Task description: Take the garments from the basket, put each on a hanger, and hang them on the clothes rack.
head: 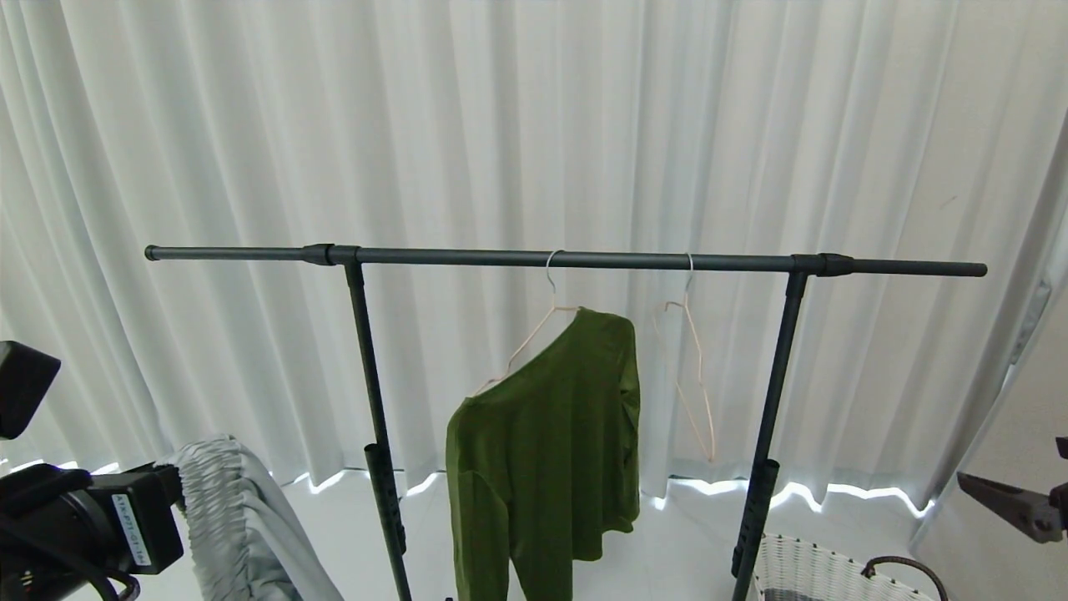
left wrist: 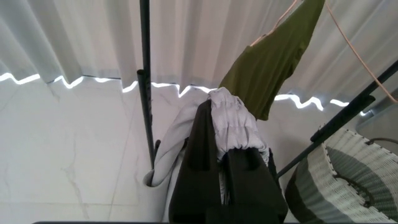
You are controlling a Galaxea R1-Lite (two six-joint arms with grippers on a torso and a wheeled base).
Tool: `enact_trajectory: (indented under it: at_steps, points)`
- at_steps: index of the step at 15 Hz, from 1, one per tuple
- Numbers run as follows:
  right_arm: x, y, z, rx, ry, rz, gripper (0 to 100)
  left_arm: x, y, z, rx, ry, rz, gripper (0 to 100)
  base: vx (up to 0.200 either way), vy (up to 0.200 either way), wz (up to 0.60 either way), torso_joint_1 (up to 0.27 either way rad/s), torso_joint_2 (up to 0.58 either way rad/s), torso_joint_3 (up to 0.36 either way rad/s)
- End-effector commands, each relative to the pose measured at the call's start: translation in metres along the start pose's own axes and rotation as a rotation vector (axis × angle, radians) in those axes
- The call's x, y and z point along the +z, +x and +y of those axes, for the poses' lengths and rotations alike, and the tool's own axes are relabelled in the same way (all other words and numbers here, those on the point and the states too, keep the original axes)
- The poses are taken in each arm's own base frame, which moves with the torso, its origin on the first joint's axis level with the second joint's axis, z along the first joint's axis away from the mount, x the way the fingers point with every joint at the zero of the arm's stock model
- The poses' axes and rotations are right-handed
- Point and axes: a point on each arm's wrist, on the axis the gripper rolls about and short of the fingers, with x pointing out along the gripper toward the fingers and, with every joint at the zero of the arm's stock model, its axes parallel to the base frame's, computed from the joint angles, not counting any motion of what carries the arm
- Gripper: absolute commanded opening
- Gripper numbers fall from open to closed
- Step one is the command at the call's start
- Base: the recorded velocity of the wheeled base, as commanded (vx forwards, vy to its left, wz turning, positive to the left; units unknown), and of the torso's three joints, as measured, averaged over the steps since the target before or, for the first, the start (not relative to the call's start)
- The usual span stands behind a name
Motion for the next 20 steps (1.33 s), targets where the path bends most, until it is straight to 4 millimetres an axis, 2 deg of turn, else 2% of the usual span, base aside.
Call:
enact_trajectory:
  at_steps: [1,3,9,16,20]
  points:
    - [0.006,-0.001,-0.002,-0.014,0.006,-0.014,100,0.000,0.000,0.000,0.000,-0.001,-0.002,0,0.000,0.000,0.00,0.000,0.00,0.000]
    - [0.006,-0.001,-0.002,-0.014,0.004,-0.014,100,0.000,-0.001,0.000,0.000,-0.001,-0.003,0,0.000,0.000,0.00,0.000,0.00,0.000]
    - [0.006,-0.001,-0.002,-0.012,-0.004,-0.013,100,0.000,-0.004,0.001,-0.001,0.007,-0.017,0,0.000,0.200,0.00,0.006,0.00,0.001]
    - [0.009,0.001,-0.003,-0.013,-0.006,-0.014,100,-0.011,-0.012,0.004,-0.005,0.081,-0.025,0,0.000,0.000,0.00,0.000,0.00,0.000]
    - [0.009,0.003,-0.001,-0.001,-0.021,-0.003,100,-0.011,-0.012,0.004,-0.005,0.082,-0.024,0,0.200,0.000,0.00,-0.002,0.00,0.006]
